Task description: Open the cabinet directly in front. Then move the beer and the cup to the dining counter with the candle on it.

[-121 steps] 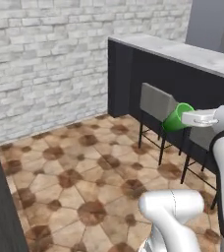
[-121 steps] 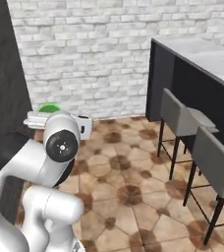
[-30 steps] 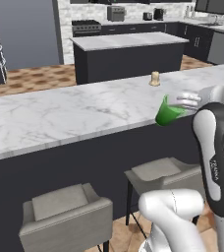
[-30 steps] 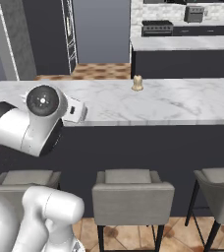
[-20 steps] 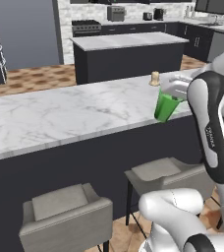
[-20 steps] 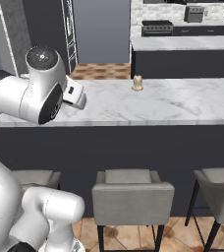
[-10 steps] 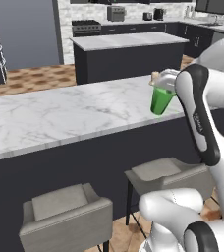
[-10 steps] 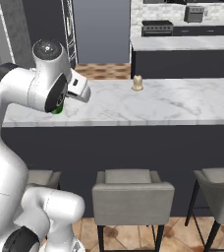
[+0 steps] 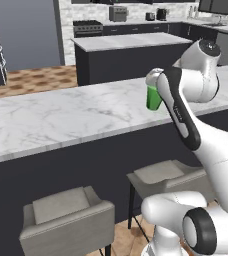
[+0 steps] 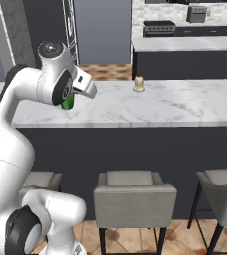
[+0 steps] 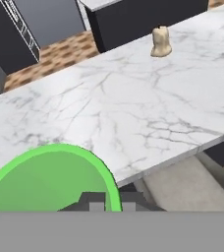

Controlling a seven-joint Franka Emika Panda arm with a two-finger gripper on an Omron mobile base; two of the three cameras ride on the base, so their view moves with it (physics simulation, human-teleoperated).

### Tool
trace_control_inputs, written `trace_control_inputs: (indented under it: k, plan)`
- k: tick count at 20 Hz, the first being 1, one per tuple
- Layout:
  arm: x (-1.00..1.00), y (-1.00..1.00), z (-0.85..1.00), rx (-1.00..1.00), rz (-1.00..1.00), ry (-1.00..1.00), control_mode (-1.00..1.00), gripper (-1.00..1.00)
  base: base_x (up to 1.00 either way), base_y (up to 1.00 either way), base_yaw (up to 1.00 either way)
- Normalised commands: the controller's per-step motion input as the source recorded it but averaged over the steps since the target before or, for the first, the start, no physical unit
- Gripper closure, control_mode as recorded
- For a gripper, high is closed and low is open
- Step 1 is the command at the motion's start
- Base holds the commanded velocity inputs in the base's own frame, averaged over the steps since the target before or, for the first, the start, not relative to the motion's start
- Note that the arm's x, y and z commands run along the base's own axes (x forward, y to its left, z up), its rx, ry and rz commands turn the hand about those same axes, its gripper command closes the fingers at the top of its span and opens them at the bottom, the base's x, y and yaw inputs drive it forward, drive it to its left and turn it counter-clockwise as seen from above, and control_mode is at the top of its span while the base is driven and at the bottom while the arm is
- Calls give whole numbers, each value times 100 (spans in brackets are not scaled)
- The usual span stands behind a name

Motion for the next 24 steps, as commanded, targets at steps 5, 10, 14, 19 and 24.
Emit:
trace_control_inputs:
  k: [5, 10, 14, 19, 24]
  plan:
    - [40, 0, -19, 1, -4, 0, -100, 100, 0, 0, 0]
    - [23, 0, -13, 3, -1, 2, -100, 100, 0, 0, 0]
    - [15, 0, -19, 7, 0, 2, -100, 100, 0, 0, 0]
    - [31, 0, -12, 1, 0, 1, -100, 100, 0, 0, 0]
    - [35, 0, -22, 0, -1, 3, -100, 100, 0, 0, 0]
